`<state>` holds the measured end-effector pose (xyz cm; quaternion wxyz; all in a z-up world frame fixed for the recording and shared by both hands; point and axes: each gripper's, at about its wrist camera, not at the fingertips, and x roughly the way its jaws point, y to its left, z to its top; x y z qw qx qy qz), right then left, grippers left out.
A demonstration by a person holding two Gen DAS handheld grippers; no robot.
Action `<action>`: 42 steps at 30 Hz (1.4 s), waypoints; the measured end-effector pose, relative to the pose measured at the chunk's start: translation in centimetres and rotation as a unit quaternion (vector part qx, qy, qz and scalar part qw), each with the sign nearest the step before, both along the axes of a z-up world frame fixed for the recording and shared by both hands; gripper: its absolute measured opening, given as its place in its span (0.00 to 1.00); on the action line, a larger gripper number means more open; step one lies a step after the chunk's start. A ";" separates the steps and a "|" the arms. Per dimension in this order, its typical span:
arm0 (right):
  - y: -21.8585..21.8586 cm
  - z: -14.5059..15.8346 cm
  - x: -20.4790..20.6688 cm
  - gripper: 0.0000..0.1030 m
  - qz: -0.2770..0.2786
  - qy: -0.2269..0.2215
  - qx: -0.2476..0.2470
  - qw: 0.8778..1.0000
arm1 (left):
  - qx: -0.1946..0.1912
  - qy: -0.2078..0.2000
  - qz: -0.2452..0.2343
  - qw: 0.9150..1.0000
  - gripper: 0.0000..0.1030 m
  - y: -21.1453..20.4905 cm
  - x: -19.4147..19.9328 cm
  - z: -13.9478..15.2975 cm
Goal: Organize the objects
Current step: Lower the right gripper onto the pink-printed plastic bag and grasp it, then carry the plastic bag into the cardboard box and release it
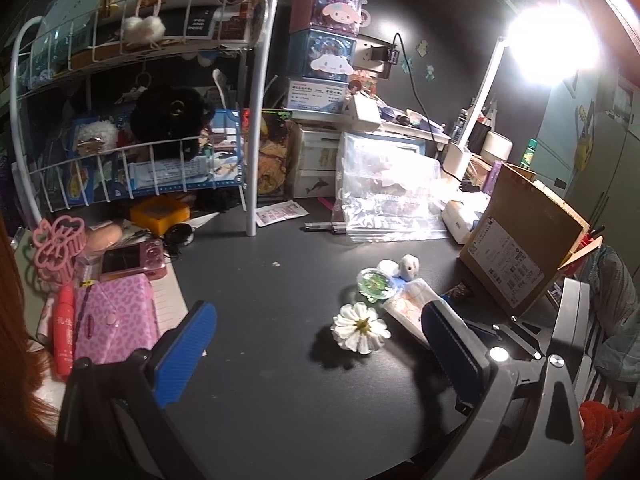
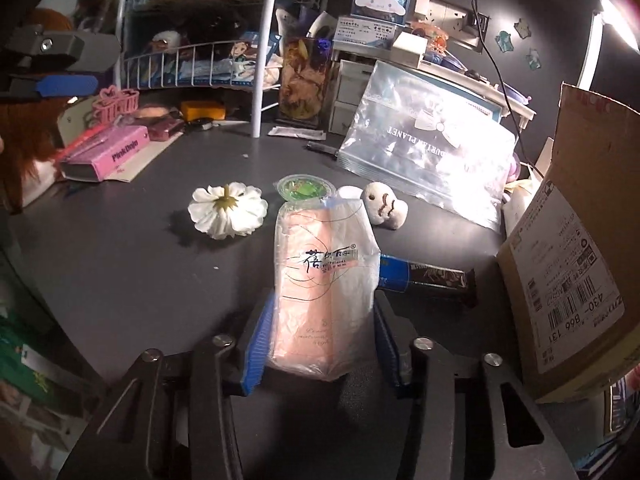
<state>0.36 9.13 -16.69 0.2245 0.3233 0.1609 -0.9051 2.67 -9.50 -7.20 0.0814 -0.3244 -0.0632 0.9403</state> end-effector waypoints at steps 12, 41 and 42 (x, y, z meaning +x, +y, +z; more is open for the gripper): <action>1.3 6.3 0.2 0.38 0.103 0.014 -0.057 0.993 | 0.087 -0.011 -0.115 0.989 0.99 3.4 -3.2 1.6; 17.1 18.3 -4.3 0.38 0.104 0.039 -0.077 0.991 | 0.102 -0.015 -0.272 0.957 0.30 23.7 -14.2 10.5; 17.8 18.4 -4.6 0.38 0.098 0.035 -0.079 0.991 | 0.099 -0.019 -0.277 0.956 0.30 24.6 -14.6 10.5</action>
